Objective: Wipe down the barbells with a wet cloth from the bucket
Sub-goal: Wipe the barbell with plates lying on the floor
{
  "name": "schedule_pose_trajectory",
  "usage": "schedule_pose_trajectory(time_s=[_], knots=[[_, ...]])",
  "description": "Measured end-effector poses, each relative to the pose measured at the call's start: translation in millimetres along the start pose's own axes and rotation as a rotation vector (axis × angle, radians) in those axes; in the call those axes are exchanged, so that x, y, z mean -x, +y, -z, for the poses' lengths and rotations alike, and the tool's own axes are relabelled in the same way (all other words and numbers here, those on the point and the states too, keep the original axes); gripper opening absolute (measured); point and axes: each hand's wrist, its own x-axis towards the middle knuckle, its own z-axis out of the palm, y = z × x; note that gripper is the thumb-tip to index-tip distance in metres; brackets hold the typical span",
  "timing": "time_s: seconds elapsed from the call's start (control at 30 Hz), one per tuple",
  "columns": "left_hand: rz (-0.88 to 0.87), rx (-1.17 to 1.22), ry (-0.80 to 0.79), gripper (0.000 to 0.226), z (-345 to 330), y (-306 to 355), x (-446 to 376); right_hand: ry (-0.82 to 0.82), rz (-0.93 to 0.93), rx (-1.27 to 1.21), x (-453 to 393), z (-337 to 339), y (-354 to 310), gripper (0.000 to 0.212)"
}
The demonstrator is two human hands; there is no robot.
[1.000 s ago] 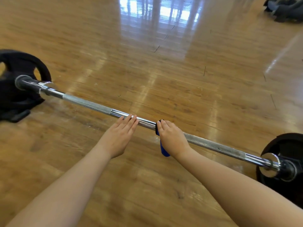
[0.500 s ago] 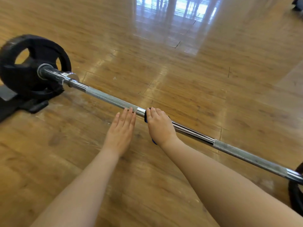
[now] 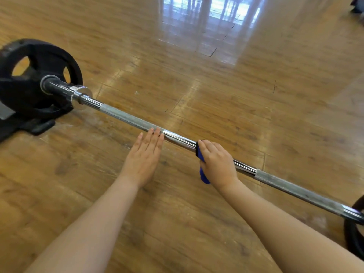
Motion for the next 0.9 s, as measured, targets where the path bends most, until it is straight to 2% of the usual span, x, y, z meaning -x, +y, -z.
schedule_pose_trajectory(time_s=[0.07, 0.23, 0.4, 0.5, 0.63, 0.9], knots=[[0.012, 0.028, -0.008, 0.092, 6, 2, -3, 0.010, -0.044, 0.005, 10, 4, 8, 0.057], [0.017, 0.100, -0.183, 0.082, 14, 8, -1, 0.013, -0.089, 0.016, 5, -1, -6, 0.055], [-0.024, 0.061, -0.171, 0.069, 20, 1, -5, -0.006, -0.076, 0.006, -40, -11, -50, 0.029], [-0.032, 0.056, -0.200, 0.066, 25, 0, -7, -0.070, -0.054, 0.068, -57, -17, -69, 0.018], [-0.036, 0.073, -0.190, 0.063, 28, -1, -7, -0.055, -0.021, 0.066, -49, -9, -57, 0.032], [-0.029, 0.070, -0.231, 0.067, 35, -1, -4, -0.023, -0.156, 0.054, 5, 13, -10, 0.054]])
